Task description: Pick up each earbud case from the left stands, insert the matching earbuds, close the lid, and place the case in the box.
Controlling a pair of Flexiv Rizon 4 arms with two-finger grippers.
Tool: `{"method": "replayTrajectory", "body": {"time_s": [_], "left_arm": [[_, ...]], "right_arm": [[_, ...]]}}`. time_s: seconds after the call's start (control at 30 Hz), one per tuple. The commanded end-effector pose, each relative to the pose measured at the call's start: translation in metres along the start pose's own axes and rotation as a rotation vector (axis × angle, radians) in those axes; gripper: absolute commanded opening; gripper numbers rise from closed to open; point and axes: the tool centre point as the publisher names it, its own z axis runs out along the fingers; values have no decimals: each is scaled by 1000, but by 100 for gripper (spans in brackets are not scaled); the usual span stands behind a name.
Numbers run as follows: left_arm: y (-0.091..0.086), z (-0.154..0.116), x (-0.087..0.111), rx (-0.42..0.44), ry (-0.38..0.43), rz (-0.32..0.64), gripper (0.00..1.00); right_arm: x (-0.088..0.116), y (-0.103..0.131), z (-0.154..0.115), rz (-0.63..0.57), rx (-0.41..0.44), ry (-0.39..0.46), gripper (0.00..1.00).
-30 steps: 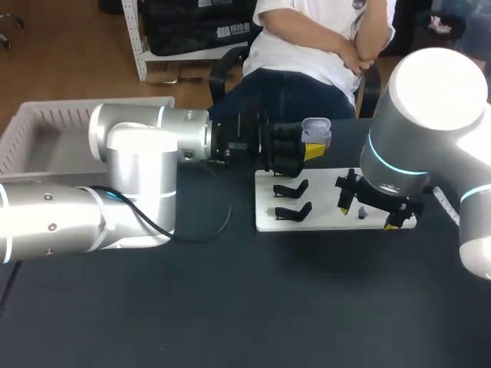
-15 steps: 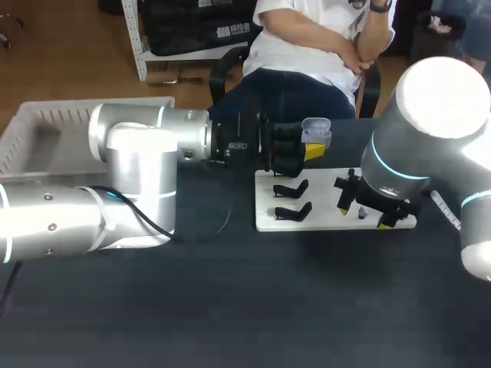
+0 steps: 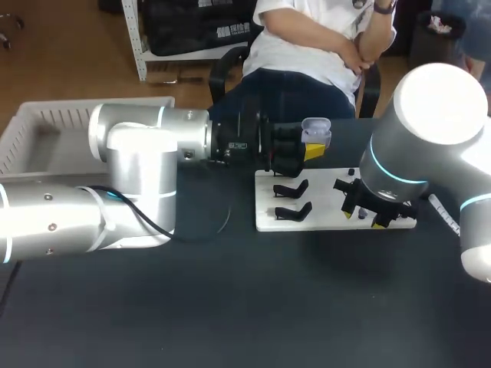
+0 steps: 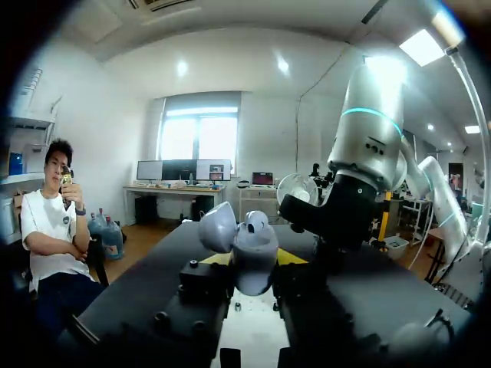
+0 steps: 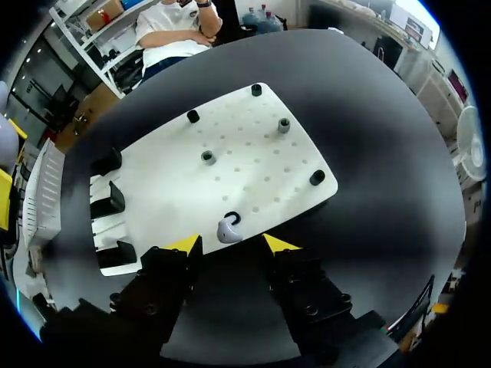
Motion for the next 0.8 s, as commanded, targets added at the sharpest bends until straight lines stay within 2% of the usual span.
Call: {"method": "replayTrajectory", "body": {"time_s": [0.03, 0.47, 0.67, 0.8], "left_arm": [[-2, 0, 1, -7, -4, 3, 0], [-2, 0, 1, -7, -4, 3, 0], [-2, 0, 1, -7, -4, 3, 0], [-2, 0, 1, -7, -4, 3, 0]], "right_arm": [[3, 1, 4, -10, 0, -6, 45], [-2, 1, 4, 5, 4, -17, 41], [-4, 0, 4, 9, 3, -17, 31], [-4, -1, 4, 11, 5, -18, 30]]}}
